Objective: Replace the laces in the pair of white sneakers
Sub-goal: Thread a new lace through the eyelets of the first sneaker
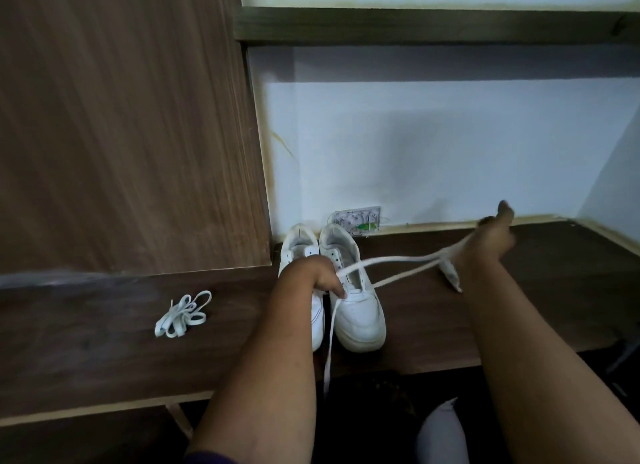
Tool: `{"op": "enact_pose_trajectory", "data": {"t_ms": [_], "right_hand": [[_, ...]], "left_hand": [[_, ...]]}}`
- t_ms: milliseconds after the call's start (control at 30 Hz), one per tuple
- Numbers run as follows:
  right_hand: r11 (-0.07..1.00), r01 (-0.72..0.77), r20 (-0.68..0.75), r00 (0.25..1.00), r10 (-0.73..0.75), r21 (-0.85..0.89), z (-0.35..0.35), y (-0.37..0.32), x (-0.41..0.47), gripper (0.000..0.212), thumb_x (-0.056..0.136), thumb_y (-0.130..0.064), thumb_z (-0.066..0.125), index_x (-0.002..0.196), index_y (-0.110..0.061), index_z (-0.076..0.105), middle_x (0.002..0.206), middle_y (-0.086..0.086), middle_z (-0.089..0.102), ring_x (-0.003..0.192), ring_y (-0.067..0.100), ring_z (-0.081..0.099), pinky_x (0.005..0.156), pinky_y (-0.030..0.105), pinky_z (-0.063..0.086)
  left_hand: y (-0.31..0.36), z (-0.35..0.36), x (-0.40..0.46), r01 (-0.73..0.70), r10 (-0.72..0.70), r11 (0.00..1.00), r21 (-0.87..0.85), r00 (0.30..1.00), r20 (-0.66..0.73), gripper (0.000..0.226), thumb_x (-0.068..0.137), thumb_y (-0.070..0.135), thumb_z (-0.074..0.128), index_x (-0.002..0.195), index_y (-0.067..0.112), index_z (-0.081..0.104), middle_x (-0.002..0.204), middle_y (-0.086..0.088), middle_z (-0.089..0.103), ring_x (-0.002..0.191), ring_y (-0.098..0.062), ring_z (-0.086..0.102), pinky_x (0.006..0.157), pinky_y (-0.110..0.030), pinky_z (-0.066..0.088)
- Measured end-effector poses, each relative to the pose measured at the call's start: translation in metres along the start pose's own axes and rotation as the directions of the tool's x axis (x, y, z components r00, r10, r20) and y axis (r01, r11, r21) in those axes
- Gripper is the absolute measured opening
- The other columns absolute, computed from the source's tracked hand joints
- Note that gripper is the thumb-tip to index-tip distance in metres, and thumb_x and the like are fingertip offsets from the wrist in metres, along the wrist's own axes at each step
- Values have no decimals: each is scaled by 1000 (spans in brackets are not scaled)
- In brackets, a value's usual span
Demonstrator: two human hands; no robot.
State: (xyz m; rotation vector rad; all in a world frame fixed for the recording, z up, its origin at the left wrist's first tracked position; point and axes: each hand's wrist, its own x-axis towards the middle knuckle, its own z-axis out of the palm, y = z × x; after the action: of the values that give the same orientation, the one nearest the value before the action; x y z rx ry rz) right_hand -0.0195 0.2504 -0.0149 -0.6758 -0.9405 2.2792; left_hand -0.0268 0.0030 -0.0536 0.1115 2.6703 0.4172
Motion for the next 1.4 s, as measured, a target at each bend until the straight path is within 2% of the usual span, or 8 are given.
{"op": "enact_pose_trajectory", "data": {"t_ms": [100, 233, 433, 633, 867, 1100, 1233, 1400], "right_hand": [[735, 321, 65, 933, -354, -597, -16, 5, 19, 41, 85, -56, 55, 77, -17, 64, 86, 9, 62, 82, 21, 57, 83, 34, 46], [-78, 640, 643, 766, -12, -764, -16, 36, 10, 28, 82, -45, 67, 93, -20, 72, 101, 7, 68, 101, 27, 61, 87, 34, 48], [101, 879, 781, 354, 515, -465, 7, 73, -34, 15, 80, -12, 73, 95, -15, 75, 90, 0, 70, 83, 11, 62, 81, 26, 48], [-179, 932, 711, 358, 605, -316, 7, 84, -48, 24, 81, -21, 71, 102, -10, 72, 106, 9, 67, 95, 20, 61, 79, 26, 45], [-105, 926, 697, 344, 630, -362, 4, 90, -49, 25, 81, -19, 72, 105, -12, 71, 105, 4, 66, 99, 16, 59, 90, 25, 44], [-62, 898, 631, 354, 690, -436, 1, 96, -42, 24, 91, -25, 61, 109, -9, 65, 101, 3, 60, 95, 15, 53, 85, 27, 43], [367, 273, 452, 401, 797, -889, -11, 83, -30, 15, 93, -10, 47, 95, -12, 62, 81, 0, 60, 64, 9, 48, 56, 20, 38], [667, -375, 343, 638, 690, -644, -17, 82, -20, 38, 76, -37, 63, 48, -19, 45, 51, -1, 45, 59, 16, 43, 65, 27, 36]], "left_hand": [[1, -2, 3, 61, -59, 998, -31, 998, 35, 39, 80, 53, 70, 77, 14, 62, 91, -1, 64, 84, -17, 58, 76, -30, 45], [6, 3, 4, 131, -123, 991, -27, 971, 204, 43, 79, 41, 76, 101, 5, 70, 105, -4, 71, 99, -21, 67, 96, -36, 50], [9, 10, 4, 72, -67, 997, -30, 986, 153, 19, 78, 24, 78, 76, 7, 71, 71, -5, 68, 63, -17, 63, 69, -26, 52], [17, -2, -17, -9, 28, 859, -511, 999, 29, 19, 80, 17, 59, 61, 17, 56, 54, 3, 48, 48, -10, 34, 51, -23, 26], [20, -3, -15, 93, -138, 862, -498, 989, -53, 36, 90, 34, 54, 62, 13, 59, 57, 0, 56, 48, -13, 45, 51, -21, 36], [13, 15, 1, 171, -239, 824, -540, 969, -57, 37, 93, 38, 58, 74, 6, 61, 77, -9, 69, 72, -22, 66, 86, -32, 56], [11, 15, 5, 134, -218, 847, -514, 970, -107, 23, 93, 19, 57, 74, 7, 59, 84, -10, 70, 83, -24, 68, 87, -33, 55], [10, 19, 5, 113, -216, 817, -565, 969, -119, 21, 92, 16, 58, 74, 5, 58, 73, -7, 67, 71, -22, 63, 78, -31, 55]]}}
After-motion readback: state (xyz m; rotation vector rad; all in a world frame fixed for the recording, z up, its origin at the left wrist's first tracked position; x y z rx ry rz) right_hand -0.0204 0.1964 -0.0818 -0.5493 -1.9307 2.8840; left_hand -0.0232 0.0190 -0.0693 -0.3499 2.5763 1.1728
